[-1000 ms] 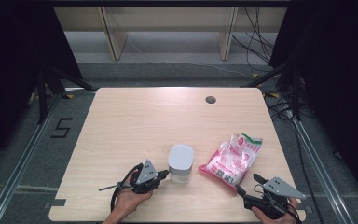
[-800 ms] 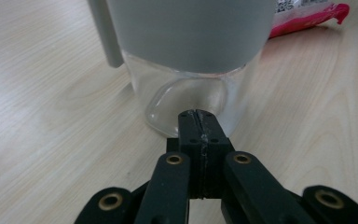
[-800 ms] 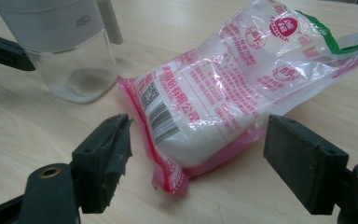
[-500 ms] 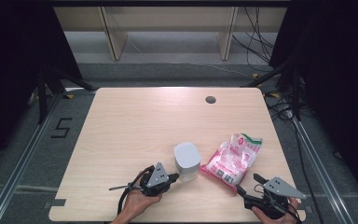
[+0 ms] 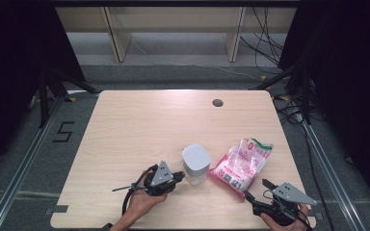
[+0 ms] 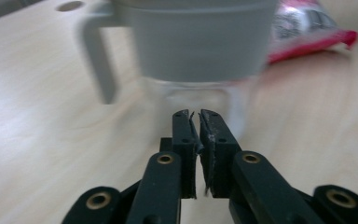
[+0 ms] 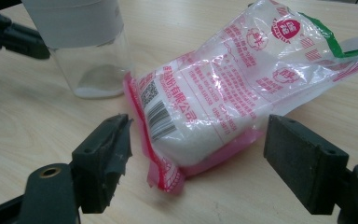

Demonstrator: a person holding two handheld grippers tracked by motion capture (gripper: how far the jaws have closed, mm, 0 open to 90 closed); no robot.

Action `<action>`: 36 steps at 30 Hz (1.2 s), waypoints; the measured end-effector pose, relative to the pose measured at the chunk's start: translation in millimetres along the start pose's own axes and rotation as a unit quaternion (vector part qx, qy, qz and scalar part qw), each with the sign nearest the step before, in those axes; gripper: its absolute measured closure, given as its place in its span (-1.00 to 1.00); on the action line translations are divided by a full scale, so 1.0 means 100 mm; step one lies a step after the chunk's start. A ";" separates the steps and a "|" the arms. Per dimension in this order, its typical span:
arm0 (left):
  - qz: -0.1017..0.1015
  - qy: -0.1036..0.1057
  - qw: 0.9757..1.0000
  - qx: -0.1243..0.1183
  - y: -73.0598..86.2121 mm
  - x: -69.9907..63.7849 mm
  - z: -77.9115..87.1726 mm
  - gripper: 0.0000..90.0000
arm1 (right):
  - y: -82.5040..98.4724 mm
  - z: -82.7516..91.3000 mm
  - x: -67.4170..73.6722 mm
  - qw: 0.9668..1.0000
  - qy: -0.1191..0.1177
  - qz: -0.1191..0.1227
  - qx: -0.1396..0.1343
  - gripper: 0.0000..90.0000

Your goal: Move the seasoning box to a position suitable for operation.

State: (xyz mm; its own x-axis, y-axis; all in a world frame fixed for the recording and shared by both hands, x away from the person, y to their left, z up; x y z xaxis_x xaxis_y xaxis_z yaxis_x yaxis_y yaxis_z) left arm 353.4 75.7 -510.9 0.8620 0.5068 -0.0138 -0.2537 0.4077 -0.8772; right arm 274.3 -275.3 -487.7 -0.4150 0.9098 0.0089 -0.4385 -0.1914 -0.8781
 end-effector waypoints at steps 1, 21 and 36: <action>0.000 -0.010 1.000 0.001 -0.01 0.08 0.03 0.82 | 0.00 0.00 0.00 1.000 0.000 -0.001 0.000 -0.47; -0.008 -0.023 1.000 -0.009 -0.22 0.59 -0.39 0.49 | 0.01 -0.02 -0.02 1.000 0.000 0.004 0.004 -0.49; 0.005 -0.025 0.999 -0.023 -0.18 0.65 -0.31 0.79 | 0.01 -0.03 -0.02 1.000 -0.003 0.008 0.001 -0.49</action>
Point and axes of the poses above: each handheld gripper's, and its own axes: z roughly backward along the jaws, y roughly out of its underside, x roughly to its left, the point moved 2 cm from there along -z, roughly forward along the jaws, and after that the axes turned 6 degrees about y, right-handed, at the moved point
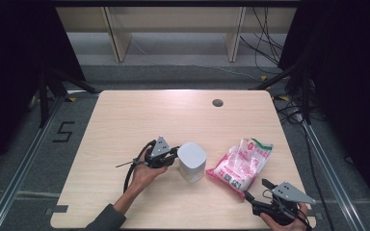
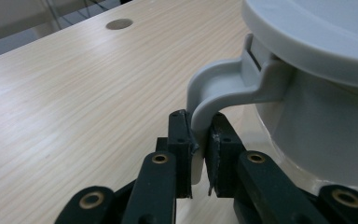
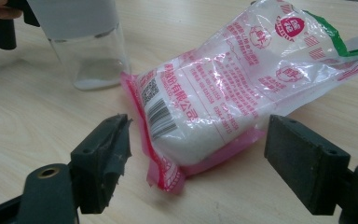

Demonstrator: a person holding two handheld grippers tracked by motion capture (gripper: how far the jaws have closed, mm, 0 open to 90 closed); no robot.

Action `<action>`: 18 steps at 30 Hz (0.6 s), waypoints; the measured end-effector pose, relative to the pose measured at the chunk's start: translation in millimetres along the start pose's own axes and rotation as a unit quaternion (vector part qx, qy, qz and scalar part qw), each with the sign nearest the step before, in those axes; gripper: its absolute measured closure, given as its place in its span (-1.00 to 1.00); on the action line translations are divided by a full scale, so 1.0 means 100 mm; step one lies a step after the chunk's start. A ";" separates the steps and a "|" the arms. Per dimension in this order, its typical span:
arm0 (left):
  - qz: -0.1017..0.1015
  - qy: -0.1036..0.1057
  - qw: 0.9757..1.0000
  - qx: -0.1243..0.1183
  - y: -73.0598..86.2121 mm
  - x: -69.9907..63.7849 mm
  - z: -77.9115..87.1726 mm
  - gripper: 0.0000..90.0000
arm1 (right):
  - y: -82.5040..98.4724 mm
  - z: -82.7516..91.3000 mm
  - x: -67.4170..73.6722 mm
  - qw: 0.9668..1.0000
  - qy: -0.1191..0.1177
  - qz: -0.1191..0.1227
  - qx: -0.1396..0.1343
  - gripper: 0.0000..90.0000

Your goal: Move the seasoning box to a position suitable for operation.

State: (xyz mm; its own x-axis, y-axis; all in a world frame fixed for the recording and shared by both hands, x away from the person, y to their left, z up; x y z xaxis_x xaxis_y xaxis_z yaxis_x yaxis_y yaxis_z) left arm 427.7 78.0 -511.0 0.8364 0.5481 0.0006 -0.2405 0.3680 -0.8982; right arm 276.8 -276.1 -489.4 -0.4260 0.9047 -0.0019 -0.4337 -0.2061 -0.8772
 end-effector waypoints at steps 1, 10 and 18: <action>0.005 -0.007 1.000 -0.001 0.03 0.02 0.05 0.79 | 0.00 0.00 0.00 1.000 0.000 -0.003 0.001 -0.49; 0.027 -0.039 0.999 0.000 0.12 0.00 0.24 0.75 | 0.00 0.00 0.01 1.000 0.000 -0.002 0.001 -0.49; 0.028 -0.051 0.998 0.002 0.21 -0.05 0.42 0.71 | 0.00 0.00 0.00 1.000 0.000 -0.002 0.002 -0.48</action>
Point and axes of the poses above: each handheld gripper's, and its own axes: z roughly backward along the jaws, y roughly out of its underside, x roughly to its left, the point moved 2 cm from there along -z, roughly forward along the jaws, and after that the axes turned 6 degrees about y, right-handed, at the moved point
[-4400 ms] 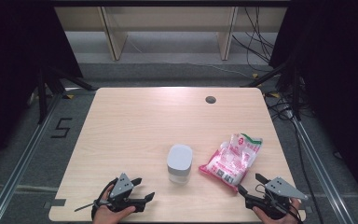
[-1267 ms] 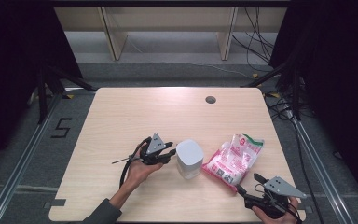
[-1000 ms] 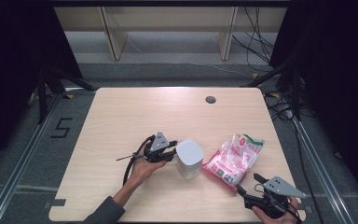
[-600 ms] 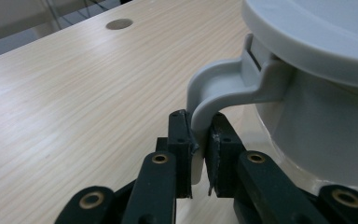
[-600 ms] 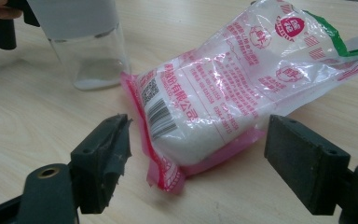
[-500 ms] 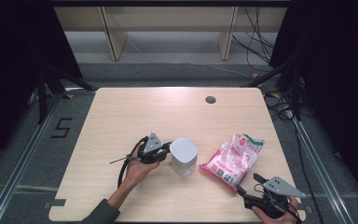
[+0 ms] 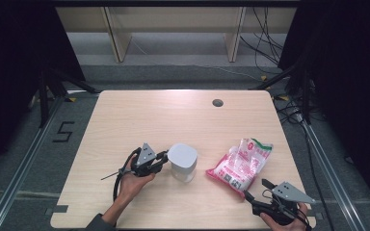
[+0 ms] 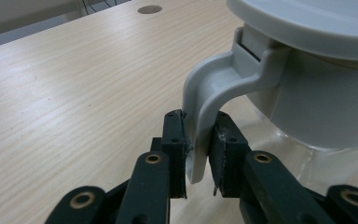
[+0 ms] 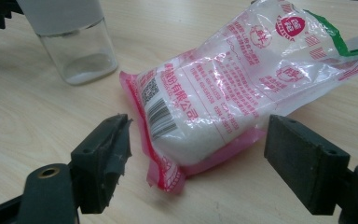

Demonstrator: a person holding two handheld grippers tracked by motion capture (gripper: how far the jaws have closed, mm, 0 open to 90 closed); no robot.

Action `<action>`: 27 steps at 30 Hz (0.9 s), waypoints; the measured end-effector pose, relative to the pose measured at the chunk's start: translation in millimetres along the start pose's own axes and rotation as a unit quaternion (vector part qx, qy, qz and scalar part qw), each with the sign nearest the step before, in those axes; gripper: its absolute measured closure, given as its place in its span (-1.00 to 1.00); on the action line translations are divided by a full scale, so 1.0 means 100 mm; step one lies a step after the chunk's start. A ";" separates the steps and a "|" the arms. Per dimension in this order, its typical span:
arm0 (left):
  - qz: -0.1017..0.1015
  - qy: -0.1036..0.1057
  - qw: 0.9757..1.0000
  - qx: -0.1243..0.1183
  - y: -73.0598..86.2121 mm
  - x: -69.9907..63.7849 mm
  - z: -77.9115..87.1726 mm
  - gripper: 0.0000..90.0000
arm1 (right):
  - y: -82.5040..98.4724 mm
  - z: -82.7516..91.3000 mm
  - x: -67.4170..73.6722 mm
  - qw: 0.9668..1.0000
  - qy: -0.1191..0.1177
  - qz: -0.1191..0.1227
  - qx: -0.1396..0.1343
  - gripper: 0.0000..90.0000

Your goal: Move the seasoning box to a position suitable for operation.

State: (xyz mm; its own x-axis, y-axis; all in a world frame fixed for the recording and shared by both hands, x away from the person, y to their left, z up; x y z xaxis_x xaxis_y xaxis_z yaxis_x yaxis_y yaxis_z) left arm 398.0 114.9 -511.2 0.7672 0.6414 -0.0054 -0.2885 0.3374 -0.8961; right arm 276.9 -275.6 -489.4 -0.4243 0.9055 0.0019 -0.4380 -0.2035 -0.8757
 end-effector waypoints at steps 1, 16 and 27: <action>0.003 0.002 1.000 -0.002 0.01 -0.01 0.01 0.70 | 0.00 0.00 0.00 1.000 0.000 0.001 0.000 -0.48; 0.007 -0.017 1.000 -0.004 0.13 -0.12 0.21 0.64 | 0.00 0.00 0.00 1.000 0.001 0.006 -0.003 -0.48; 0.010 -0.015 1.000 -0.002 0.19 -0.23 0.36 0.60 | -0.01 0.00 0.01 1.000 0.000 0.005 -0.006 -0.48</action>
Point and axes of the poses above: each handheld gripper's, and its own axes: z roughly backward along the jaws, y roughly out of its underside, x roughly to its left, the point moved 2 cm from there along -z, roughly forward along the jaws, and after that the axes turned 6 degrees about y, right-handed, at the moved point
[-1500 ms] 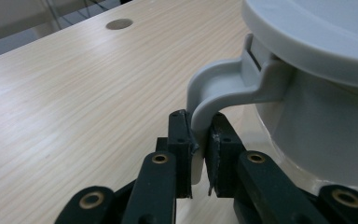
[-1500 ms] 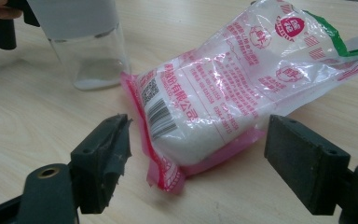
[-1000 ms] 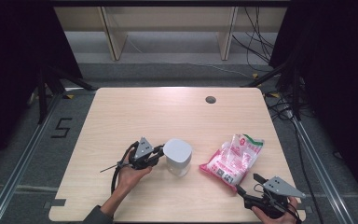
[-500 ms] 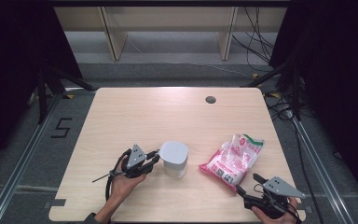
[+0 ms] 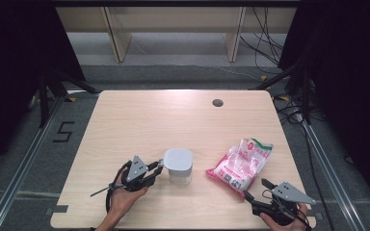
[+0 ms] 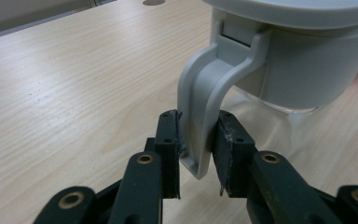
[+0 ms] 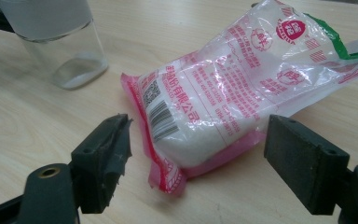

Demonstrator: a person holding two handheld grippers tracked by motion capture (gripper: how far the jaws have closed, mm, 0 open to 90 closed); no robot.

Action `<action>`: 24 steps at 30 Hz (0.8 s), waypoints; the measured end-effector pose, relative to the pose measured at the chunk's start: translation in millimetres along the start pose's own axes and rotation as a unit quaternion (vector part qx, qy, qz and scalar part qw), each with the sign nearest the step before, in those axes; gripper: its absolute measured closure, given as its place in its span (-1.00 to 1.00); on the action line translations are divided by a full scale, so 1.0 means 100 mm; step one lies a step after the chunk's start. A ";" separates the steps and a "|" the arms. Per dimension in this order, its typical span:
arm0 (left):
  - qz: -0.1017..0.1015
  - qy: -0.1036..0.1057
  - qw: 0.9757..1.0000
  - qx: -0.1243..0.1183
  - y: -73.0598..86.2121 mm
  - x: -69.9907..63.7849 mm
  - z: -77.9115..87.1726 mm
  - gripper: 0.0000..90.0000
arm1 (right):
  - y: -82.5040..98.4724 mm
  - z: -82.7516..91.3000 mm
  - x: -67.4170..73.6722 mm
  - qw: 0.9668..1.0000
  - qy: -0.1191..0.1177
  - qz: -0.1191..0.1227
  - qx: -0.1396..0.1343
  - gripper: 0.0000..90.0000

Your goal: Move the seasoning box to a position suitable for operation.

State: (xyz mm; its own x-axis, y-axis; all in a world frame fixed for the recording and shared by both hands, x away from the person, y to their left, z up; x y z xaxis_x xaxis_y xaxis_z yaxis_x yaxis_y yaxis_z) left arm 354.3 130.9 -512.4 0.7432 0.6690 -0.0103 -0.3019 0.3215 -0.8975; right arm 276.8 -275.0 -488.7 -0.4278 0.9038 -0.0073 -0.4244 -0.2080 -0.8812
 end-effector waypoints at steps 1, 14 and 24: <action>-0.002 0.001 1.000 0.001 0.00 0.00 0.01 0.59 | 0.00 0.00 0.00 1.000 0.000 0.001 0.000 -0.48; 0.007 0.010 1.000 0.007 0.01 -0.11 0.01 0.55 | 0.00 0.00 0.00 1.000 -0.002 -0.001 0.001 -0.48; 0.009 0.026 1.000 0.006 0.00 -0.15 0.01 0.52 | 0.00 0.00 0.03 1.000 -0.010 -0.011 0.004 -0.48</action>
State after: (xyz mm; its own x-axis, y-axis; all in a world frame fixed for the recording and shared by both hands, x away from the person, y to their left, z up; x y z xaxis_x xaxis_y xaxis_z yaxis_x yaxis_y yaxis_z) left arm 342.6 121.5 -512.4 0.7676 0.6391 -0.0489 -0.3218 0.3183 -0.8917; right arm 275.6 -272.6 -489.1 -0.4338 0.9007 0.0222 -0.4409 -0.1907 -0.8771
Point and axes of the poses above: each handheld gripper's, and its own axes: z roughly backward along the jaws, y roughly out of its underside, x roughly to its left, the point moved 2 cm from there along -z, roughly forward along the jaws, and after that the axes turned 6 degrees about y, right-handed, at the moved point
